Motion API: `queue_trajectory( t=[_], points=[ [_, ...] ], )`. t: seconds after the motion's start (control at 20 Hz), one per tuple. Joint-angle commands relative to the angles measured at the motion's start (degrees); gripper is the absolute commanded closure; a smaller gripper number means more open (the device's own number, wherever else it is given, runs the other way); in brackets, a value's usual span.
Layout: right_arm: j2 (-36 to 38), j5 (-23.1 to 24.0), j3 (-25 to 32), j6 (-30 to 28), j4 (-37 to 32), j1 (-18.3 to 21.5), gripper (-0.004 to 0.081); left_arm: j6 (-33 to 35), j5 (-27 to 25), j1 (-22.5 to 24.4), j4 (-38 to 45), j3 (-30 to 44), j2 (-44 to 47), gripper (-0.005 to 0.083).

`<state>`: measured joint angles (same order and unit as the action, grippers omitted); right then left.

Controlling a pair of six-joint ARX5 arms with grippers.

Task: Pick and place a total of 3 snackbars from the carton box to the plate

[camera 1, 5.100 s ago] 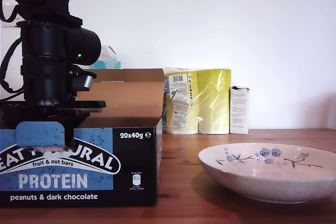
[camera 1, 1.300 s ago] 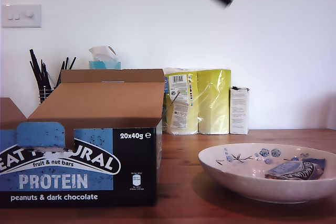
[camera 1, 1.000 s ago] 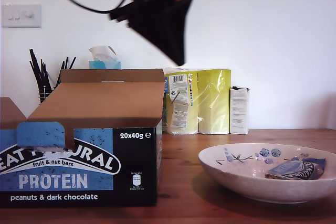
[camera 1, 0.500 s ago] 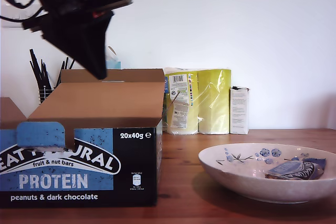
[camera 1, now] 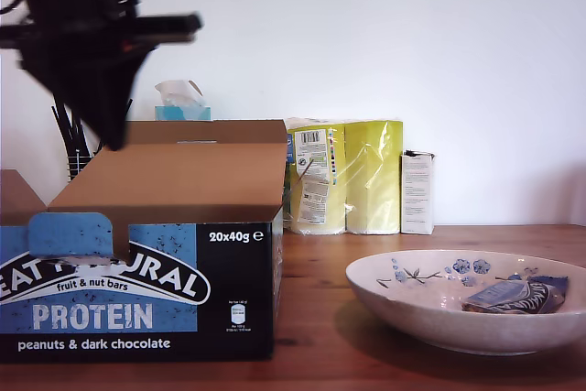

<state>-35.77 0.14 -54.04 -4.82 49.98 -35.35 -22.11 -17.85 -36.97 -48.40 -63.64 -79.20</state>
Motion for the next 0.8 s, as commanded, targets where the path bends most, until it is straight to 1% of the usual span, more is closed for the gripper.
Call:
queue_trajectory(
  t=[0.0,0.2,0.35,0.5,0.65,0.7,0.75],
  points=[
    [-0.07,-0.20,-0.20,-1.16,-0.48,-0.26,0.0783,-2.40,-1.14,0.66,-1.46,0.04,0.11,0.0793],
    [-0.07,-0.20,-0.20,-1.81,-0.46,-0.26,0.0783,-5.16,-5.11,0.61,-9.92,-3.74,-3.19,0.0793],
    [-0.04,-0.22,-0.20,-3.19,-0.42,-0.26,0.0783,-7.98,-5.81,0.61,-14.25,-7.41,-6.54,0.0793],
    [-0.04,-0.20,-0.20,-3.21,-0.44,-0.26,0.0783,-7.96,-5.99,0.33,-18.25,-11.54,-11.61,0.0793],
    [-0.04,-0.28,-0.20,-3.23,-0.42,-0.26,0.0783,-7.91,-7.54,0.11,-22.03,-15.47,-17.18,0.0793],
    [-0.04,-0.55,-0.20,-3.23,-0.44,-0.26,0.0783,-7.93,-7.34,0.11,-22.93,-16.46,-18.49,0.0780],
    [-0.04,-1.09,-0.20,-3.23,-0.44,-0.26,0.0783,-7.96,-6.56,0.11,-23.61,-17.00,-19.45,0.0732]
  ],
)
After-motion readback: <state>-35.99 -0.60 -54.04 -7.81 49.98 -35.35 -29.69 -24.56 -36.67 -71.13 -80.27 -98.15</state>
